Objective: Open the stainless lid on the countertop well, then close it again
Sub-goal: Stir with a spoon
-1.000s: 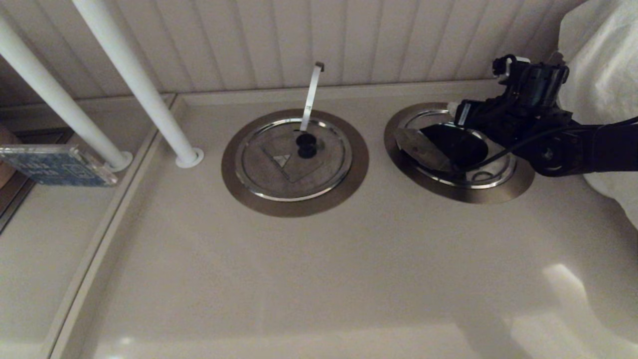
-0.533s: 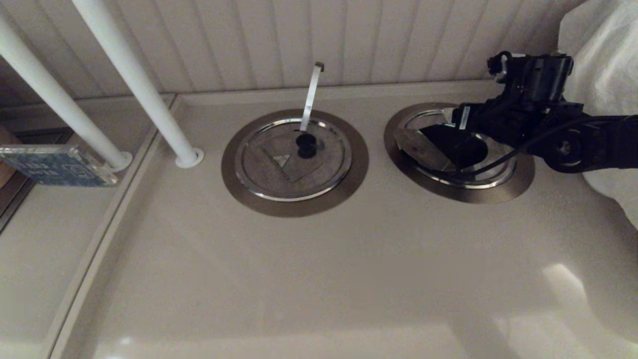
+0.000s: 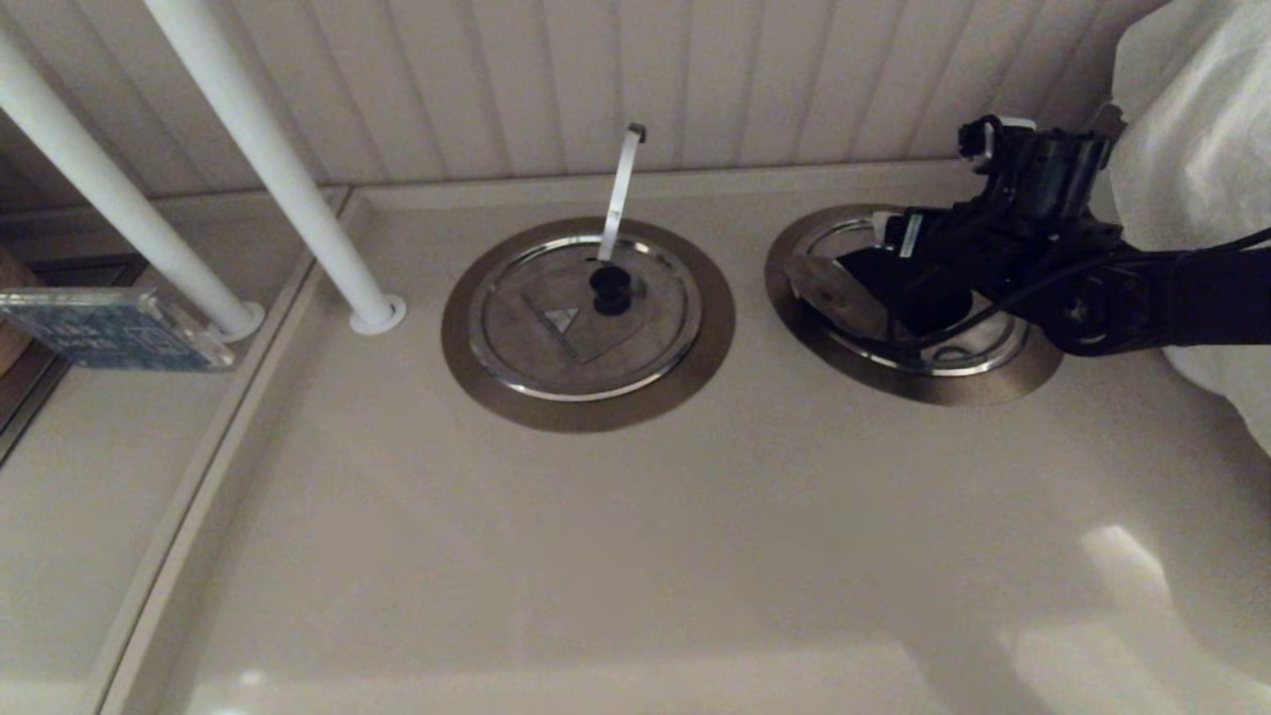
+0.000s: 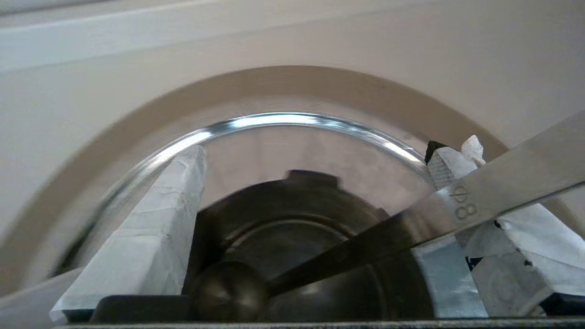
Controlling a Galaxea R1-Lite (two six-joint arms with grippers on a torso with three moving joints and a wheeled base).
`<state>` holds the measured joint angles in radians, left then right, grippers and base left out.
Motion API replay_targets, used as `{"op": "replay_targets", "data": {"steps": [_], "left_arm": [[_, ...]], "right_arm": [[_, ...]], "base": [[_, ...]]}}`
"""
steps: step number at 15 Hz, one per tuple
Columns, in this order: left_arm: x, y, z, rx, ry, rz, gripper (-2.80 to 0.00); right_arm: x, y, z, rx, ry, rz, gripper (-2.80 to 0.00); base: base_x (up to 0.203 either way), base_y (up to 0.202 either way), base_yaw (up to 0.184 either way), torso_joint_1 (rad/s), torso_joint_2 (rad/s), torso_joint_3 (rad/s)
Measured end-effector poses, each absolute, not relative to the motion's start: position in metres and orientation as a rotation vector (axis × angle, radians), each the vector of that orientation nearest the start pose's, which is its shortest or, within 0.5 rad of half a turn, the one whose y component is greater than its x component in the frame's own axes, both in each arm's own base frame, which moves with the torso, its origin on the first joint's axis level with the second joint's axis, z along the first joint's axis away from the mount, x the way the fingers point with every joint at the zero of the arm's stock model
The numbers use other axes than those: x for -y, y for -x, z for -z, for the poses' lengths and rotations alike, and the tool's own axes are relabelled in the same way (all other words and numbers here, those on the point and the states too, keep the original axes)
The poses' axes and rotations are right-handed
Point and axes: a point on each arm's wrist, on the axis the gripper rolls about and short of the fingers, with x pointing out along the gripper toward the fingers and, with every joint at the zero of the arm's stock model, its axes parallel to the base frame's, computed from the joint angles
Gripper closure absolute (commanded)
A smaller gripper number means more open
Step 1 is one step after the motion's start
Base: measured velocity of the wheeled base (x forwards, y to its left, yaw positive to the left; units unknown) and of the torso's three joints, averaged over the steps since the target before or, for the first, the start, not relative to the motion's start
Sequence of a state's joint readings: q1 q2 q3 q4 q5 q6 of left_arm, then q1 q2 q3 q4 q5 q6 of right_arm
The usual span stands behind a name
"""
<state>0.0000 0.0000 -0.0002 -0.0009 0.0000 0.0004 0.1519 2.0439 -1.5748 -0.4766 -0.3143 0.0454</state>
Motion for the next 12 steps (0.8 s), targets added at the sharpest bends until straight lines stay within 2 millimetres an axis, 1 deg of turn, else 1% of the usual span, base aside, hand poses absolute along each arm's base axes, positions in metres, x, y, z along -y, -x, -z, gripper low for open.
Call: {"op": "replay_targets", "data": {"steps": [5, 8, 9, 12], "left_arm": [[0.000, 0.023, -0.076, 0.001, 0.000, 0.000, 0.00], [0.000, 0.023, -0.076, 0.001, 0.000, 0.000, 0.00], [0.000, 0.023, -0.076, 0.001, -0.001, 0.000, 0.00], [0.000, 0.023, -0.076, 0.001, 0.000, 0.000, 0.00]], "right_arm": [[-0.054, -0.433, -0.260, 0.037, -0.047, 0.263, -2.80], [-0.055, -0.436, -0.259, 0.043, -0.061, 0.272, -2.80], [-0.059, -0.438, -0.257, 0.052, -0.075, 0.262, -2.80], [-0.081, -0.448, -0.245, 0.050, -0.074, 0.208, -2.80]], "base": [[0.000, 0.000, 0.000, 0.000, 0.00, 0.000], [0.000, 0.000, 0.000, 0.000, 0.00, 0.000], [0.000, 0.000, 0.000, 0.000, 0.00, 0.000], [0.000, 0.000, 0.000, 0.000, 0.00, 0.000]]}}
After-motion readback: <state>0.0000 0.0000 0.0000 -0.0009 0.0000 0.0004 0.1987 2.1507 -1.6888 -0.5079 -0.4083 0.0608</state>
